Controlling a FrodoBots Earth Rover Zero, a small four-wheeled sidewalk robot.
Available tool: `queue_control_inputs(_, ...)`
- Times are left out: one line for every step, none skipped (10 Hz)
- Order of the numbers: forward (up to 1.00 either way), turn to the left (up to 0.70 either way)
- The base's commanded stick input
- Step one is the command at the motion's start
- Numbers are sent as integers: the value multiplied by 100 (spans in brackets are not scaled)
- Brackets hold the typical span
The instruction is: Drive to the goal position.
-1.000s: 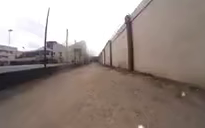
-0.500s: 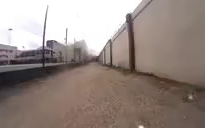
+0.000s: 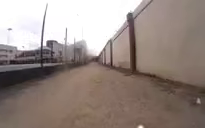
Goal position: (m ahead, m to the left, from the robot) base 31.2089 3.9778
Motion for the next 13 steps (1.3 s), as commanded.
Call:
queue_control_inputs(30, 0)
queue_control_inputs(30, 0)
queue_control_inputs(30, 0)
queue_control_inputs(30, 0)
queue_control_inputs(30, 0)
queue_control_inputs(30, 0)
queue_control_inputs(30, 0)
queue_control_inputs(30, 0)
queue_control_inputs(30, 0)
queue_control_inputs(30, 0)
queue_control_inputs(30, 0)
queue_control_inputs(30, 0)
queue_control_inputs(30, 0)
